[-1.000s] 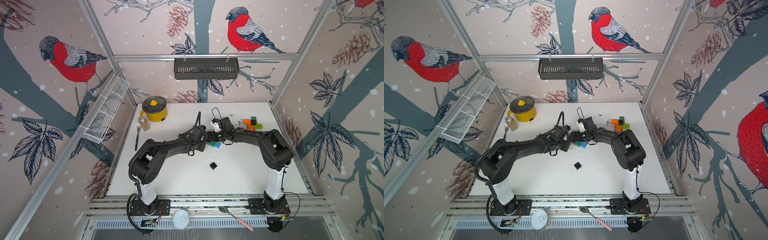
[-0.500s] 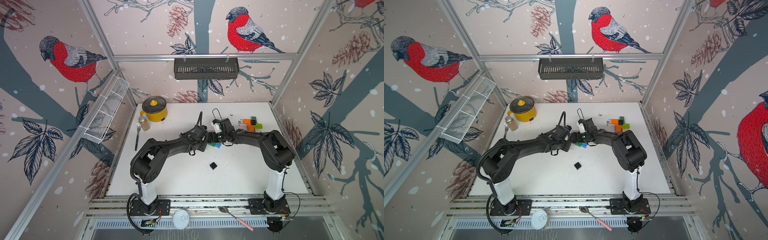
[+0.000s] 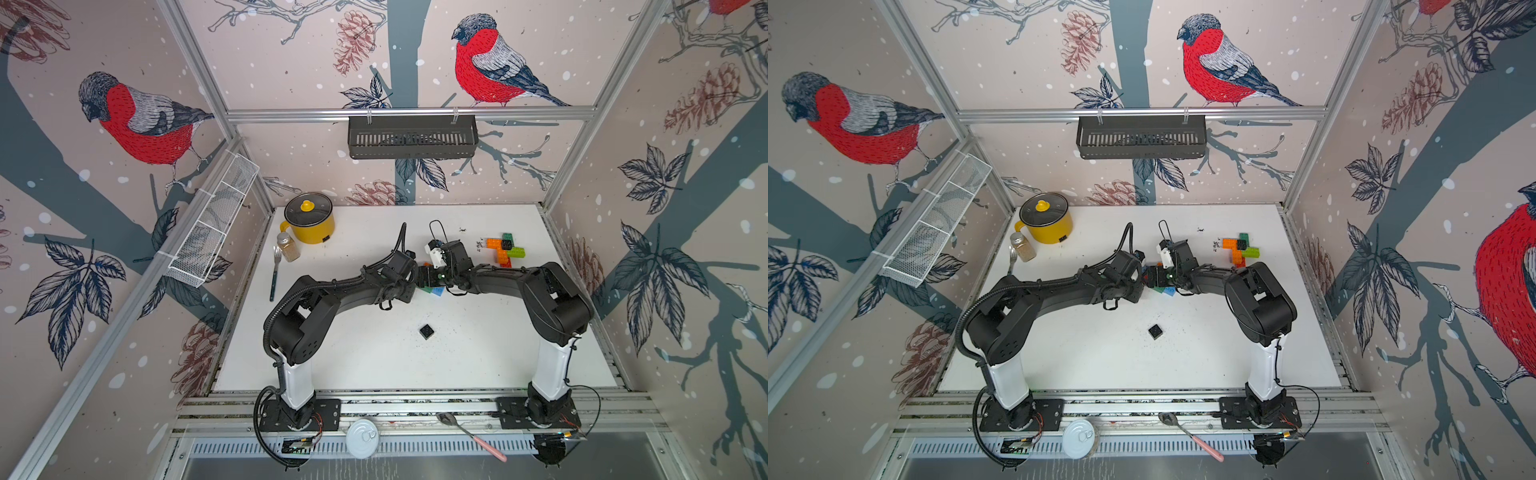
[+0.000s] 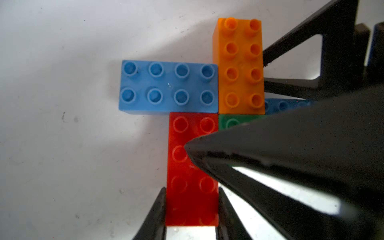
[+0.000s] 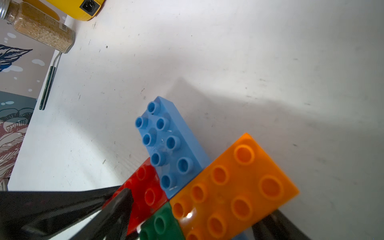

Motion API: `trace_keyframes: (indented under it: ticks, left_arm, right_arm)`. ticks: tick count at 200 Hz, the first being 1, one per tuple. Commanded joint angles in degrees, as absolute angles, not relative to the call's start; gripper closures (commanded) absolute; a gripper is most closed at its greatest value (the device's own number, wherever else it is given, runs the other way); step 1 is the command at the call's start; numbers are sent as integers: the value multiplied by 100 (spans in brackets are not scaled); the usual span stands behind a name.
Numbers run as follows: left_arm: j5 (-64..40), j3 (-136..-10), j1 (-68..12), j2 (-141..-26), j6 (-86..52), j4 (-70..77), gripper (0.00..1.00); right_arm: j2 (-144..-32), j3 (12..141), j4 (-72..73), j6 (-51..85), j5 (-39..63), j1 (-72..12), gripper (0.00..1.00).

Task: Assemble a small pinwheel with lego
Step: Assemble the lego brick with the lego brick.

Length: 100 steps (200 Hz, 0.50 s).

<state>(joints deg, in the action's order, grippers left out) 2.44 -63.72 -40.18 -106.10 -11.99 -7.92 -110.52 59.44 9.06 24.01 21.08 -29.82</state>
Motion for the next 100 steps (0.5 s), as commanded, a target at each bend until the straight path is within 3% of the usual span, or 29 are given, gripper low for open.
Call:
trace_keyframes:
  ticks: [1, 15, 72, 100]
  left_arm:
    - [453, -6430, -4006, -10600, -1193, -939, 86]
    - [421, -6473, -4007, -10576, -1195, -965, 82]
    - [176, -6330, -4008, -10037, -1281, -788, 38]
    - [170, -6015, -3999, -9621, -1378, -642, 27]
  right_arm:
    - [-11010, 5865, -239, 2364, 1515, -2917, 12]
    - [-10920, 5871, -165, 2415, 1741, -2860, 11]
    - [-10629, 6079, -234, 2394, 2284, -2689, 0]
    - [-10381, 6131, -369, 2404, 2307, -2552, 1]
